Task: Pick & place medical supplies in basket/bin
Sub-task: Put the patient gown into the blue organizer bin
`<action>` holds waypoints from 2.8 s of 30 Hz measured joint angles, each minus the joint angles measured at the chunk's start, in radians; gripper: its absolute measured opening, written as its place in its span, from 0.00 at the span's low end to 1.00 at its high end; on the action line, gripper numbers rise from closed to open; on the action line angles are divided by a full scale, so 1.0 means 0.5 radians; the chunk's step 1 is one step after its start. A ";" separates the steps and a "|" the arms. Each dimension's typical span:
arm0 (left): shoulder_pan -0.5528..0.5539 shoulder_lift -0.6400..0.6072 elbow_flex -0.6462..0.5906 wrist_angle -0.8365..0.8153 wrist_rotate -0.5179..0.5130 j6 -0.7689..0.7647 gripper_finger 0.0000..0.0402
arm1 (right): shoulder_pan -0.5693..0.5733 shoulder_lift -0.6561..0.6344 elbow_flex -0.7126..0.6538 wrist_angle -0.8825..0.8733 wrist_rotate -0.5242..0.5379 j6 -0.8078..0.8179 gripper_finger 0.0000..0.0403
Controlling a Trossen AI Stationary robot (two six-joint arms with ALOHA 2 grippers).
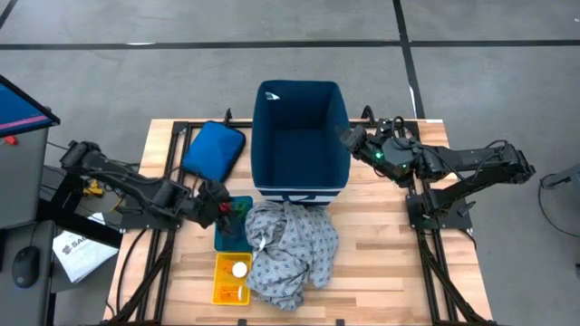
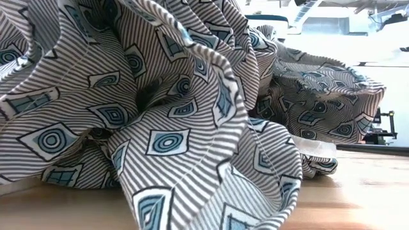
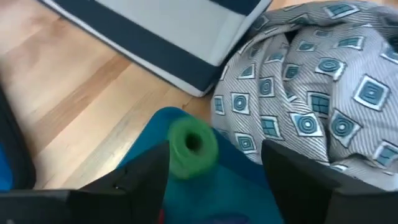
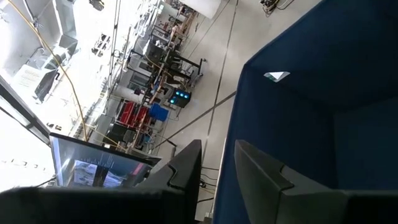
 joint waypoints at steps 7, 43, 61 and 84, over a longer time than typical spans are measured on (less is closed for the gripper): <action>0.002 -0.181 0.000 0.010 -0.127 0.093 0.59 | 0.000 0.000 0.000 0.001 0.000 0.000 0.24; 0.257 -1.282 -0.768 1.499 0.430 1.095 0.18 | 0.151 0.027 0.000 -0.154 -0.267 -0.276 0.24; 0.263 -1.200 -0.277 1.114 0.153 1.649 0.54 | 0.545 0.799 0.620 -0.793 -0.904 -0.475 0.26; 0.263 -1.200 -0.277 1.084 0.530 1.432 0.54 | 0.582 1.702 1.357 -1.388 -1.462 -0.453 0.62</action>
